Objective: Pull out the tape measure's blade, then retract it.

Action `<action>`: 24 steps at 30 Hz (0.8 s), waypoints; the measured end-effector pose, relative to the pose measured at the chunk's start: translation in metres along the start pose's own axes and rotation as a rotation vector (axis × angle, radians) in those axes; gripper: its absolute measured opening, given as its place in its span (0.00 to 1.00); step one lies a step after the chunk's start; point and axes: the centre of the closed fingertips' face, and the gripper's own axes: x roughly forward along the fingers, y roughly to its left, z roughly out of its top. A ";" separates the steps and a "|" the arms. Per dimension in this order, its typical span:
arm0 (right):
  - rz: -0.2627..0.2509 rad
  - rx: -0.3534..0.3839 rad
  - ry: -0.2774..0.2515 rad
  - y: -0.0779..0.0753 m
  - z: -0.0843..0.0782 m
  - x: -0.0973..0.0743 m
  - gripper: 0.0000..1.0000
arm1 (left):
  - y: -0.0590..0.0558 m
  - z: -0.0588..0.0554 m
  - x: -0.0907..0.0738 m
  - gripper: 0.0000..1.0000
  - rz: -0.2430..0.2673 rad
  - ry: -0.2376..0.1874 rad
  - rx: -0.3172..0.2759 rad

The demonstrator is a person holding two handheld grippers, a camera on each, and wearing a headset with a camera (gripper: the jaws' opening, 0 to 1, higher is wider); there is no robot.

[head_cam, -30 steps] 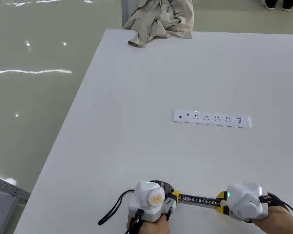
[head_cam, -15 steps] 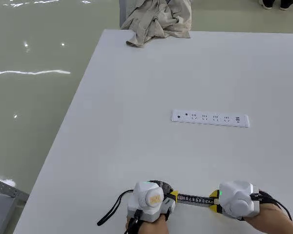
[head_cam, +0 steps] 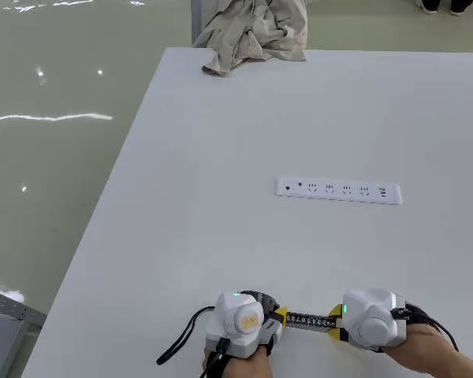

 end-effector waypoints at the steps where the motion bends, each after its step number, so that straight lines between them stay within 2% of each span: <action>1: 0.001 -0.001 0.000 0.000 0.001 0.000 0.14 | 0.000 0.000 0.000 0.65 0.000 0.000 0.000; 24: 0.015 -0.009 0.003 -0.001 0.015 0.011 0.14 | 0.000 0.000 -0.001 0.65 0.001 0.002 -0.001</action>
